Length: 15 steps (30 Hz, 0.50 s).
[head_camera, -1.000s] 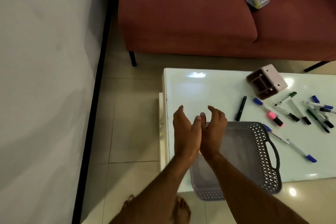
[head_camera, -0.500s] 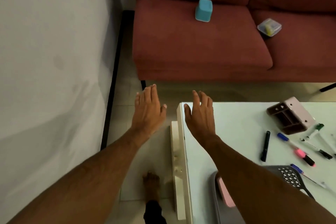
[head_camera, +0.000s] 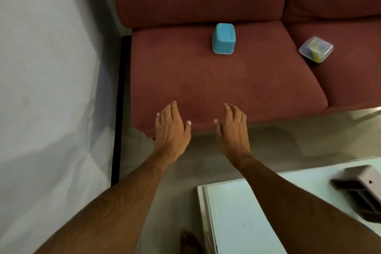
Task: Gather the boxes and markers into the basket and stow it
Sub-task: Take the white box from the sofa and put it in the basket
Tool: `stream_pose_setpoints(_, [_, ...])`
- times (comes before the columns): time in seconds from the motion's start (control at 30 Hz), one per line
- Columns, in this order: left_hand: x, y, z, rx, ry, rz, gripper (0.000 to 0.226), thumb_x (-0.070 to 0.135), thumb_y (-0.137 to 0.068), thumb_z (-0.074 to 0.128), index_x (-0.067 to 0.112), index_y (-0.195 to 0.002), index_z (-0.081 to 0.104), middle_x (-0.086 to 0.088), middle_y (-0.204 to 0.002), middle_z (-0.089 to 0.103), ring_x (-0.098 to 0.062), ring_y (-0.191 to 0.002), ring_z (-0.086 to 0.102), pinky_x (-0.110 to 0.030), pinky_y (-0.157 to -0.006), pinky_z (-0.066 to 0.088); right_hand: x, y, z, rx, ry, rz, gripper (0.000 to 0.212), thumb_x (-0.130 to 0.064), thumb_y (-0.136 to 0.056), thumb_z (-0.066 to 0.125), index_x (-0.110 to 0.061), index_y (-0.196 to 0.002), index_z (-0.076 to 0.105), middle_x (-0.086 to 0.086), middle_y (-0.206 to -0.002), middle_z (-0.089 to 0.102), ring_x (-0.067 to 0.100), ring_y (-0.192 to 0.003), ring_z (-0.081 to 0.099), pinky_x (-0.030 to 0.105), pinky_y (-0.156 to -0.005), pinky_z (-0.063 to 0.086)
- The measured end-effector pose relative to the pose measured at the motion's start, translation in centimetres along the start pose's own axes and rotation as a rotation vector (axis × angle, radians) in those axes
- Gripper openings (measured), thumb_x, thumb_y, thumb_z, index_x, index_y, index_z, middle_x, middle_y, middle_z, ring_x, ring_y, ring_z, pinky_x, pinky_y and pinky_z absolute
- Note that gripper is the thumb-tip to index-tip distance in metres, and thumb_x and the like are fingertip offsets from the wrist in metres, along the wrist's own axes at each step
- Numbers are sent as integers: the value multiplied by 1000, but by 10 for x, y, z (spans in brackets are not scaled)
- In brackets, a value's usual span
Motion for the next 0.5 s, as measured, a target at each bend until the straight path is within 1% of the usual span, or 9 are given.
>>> stream_pose_setpoints(0.13, [15, -52, 5, -13, 45, -5, 76, 38, -103, 51, 4, -161, 16, -15, -165, 28, -30, -154, 28, -47, -130, 18, 5, -57, -6, 25, -42, 31, 58, -32, -105, 52, -9, -155, 35, 18, -153, 40, 34, -137, 41, 47, -112, 45])
stream_pose_setpoints(0.3, [32, -116, 6, -7, 126, -14, 75, 39, -104, 50, 6, -162, 16, -14, -166, 27, -30, -154, 29, -46, -129, 21, 6, -119, -7, 79, -147, 89, 59, -30, -104, 54, -9, -155, 34, 17, -153, 38, 32, -138, 41, 45, -111, 46])
stream_pose_setpoints(0.5, [54, -206, 13, -23, 242, -18, 73, 37, -104, 50, 7, -162, 17, -13, -166, 26, -29, -153, 30, -46, -127, 27, 10, -199, -3, 115, -232, 156, 62, -30, -104, 54, -9, -157, 31, 15, -154, 35, 30, -141, 36, 42, -115, 38])
Point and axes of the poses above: each hand's wrist, its own y-axis away from the middle knuckle, its own z-axis out of the palm, x = y × z, the point moved 5 cm from there along -y, towards the middle knuckle
